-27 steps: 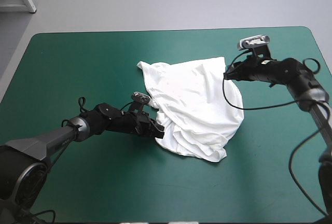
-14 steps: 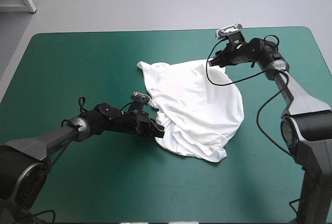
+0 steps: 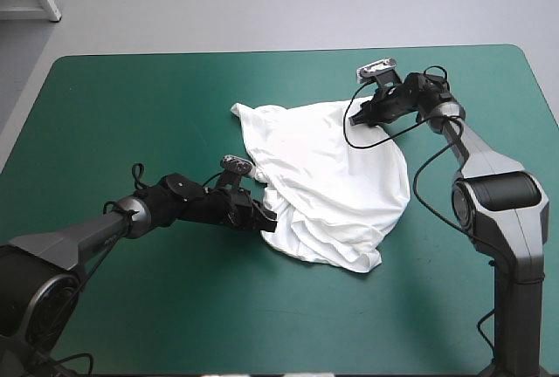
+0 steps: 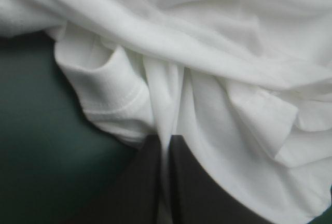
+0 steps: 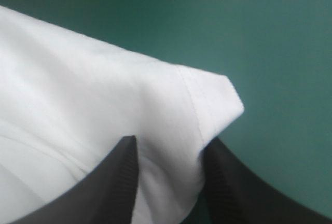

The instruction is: Fold the cloth

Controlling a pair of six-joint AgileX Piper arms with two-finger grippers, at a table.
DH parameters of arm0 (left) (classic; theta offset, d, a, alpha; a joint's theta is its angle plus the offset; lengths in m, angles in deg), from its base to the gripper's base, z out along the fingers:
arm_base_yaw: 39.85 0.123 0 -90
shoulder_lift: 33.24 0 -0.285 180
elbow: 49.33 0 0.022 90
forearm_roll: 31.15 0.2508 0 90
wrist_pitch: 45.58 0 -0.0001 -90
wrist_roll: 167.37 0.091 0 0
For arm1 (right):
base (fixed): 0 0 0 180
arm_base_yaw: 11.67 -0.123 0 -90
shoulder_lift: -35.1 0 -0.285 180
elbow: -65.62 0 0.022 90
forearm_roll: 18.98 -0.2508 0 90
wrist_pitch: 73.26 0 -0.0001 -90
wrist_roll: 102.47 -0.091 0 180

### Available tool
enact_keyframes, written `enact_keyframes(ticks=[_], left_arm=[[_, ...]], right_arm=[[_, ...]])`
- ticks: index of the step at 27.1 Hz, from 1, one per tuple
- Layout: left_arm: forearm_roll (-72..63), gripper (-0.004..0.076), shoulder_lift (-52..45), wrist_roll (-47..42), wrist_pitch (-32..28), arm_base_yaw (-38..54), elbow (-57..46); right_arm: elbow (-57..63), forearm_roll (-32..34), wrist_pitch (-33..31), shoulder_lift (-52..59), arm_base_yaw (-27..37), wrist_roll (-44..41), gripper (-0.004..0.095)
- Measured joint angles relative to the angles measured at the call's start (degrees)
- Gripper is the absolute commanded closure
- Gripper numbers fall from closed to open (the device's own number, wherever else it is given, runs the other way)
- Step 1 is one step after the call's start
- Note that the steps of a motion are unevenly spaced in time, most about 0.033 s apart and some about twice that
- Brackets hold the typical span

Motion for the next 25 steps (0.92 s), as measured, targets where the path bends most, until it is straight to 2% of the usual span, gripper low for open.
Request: enact_keyframes(ticks=[1, 8, 14, 19, 25], left_arm=[[0.0, 0.0705, 0.0, 0.0, 0.0, 0.0, 0.0], [2.5, 0.0705, -1.6, -0.1, -1.2, 0.4, -0.4], [6.1, 0.0705, -7.7, -0.2, -2.8, 6.3, 0.3], [6.8, 0.0705, -11.8, -0.2, -2.3, 11.1, 4.9], [11.8, 0.0705, -13.3, -0.3, -0.4, 12.1, 14.8]], right_arm=[[0.0, -0.7, 0.0, 0.0, 0.0, 1.0, 0.0918], [-1.7, -1.9, -2.9, -0.1, 0.0, 2.9, 0.091], [-7.9, -1.1, -7.2, 3.6, 0.0, 2.9, 0.091], [-13.9, -3.6, -9.2, 9.8, 0.0, 2.4, 0.091], [-17.4, -7.2, -11.1, 15.3, 0.0, 2.4, 0.091]])
